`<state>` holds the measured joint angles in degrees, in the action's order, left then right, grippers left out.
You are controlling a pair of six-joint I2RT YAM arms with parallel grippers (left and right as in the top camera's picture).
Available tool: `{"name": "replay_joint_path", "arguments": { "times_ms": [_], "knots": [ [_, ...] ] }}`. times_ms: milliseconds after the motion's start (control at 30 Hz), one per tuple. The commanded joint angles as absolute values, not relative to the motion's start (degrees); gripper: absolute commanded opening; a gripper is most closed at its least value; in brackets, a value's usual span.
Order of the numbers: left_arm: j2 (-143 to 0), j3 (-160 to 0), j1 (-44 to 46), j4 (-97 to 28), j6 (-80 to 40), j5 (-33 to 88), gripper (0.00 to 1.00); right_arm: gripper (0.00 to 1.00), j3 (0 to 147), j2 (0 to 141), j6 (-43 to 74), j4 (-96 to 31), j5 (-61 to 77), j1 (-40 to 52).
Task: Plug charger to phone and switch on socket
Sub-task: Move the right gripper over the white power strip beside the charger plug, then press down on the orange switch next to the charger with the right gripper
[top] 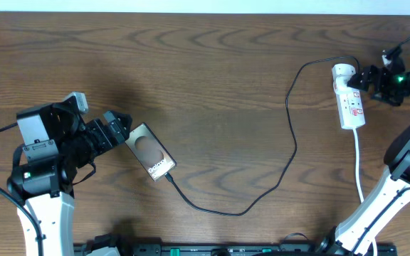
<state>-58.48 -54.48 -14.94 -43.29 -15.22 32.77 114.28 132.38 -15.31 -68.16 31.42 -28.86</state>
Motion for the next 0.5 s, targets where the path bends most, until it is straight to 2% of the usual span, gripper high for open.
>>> {"name": "replay_joint_path", "arguments": {
  "times_ms": [0,467],
  "knots": [
    [-58.96,-55.48,-15.18,-43.42,-15.11,32.32,0.98,0.99,114.63,133.01,-16.32,-68.27,31.86,-27.44],
    [-58.98,-55.48,-15.18,-43.46,-15.14,32.34,0.98,0.99,114.63,133.43,-16.32,-67.26,31.79,-25.28]
  ]
}}
